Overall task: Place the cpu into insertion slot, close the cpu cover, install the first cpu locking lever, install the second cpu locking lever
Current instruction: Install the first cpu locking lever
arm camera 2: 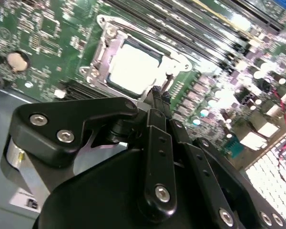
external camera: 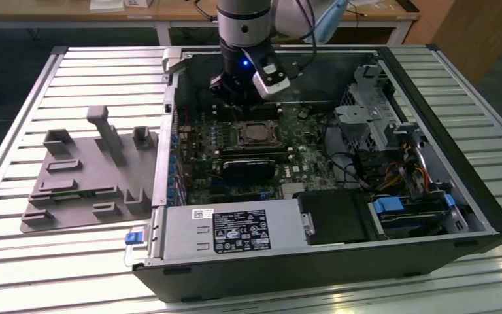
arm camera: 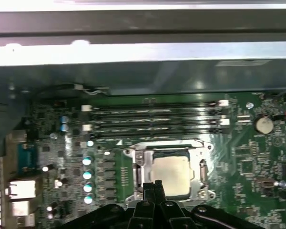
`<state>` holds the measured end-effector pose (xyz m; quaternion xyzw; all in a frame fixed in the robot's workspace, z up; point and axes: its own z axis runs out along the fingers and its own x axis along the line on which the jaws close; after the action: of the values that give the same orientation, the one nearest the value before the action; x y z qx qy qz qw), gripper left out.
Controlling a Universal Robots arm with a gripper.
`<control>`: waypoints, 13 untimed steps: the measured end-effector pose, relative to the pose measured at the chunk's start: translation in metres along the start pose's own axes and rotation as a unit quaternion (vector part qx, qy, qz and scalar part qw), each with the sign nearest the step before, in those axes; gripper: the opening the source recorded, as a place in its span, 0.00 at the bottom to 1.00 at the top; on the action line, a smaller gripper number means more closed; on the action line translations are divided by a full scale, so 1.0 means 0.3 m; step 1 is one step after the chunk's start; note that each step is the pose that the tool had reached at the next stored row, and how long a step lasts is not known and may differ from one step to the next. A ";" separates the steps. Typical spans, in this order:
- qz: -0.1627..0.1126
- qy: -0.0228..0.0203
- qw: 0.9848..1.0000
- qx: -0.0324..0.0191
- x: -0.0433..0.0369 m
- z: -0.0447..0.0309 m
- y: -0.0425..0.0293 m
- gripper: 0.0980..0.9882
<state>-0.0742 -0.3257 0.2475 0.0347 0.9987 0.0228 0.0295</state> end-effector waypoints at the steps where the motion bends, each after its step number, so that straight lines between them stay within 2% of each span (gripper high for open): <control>1: 0.000 0.000 1.000 0.000 0.009 0.000 -0.001 0.00; 6: 0.000 -0.002 1.000 0.000 0.058 -0.003 -0.004 0.00; 13: 0.000 -0.004 1.000 0.000 0.105 -0.006 -0.007 0.00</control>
<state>-0.1057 -0.3257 0.2475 0.0347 0.9986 0.0229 0.0332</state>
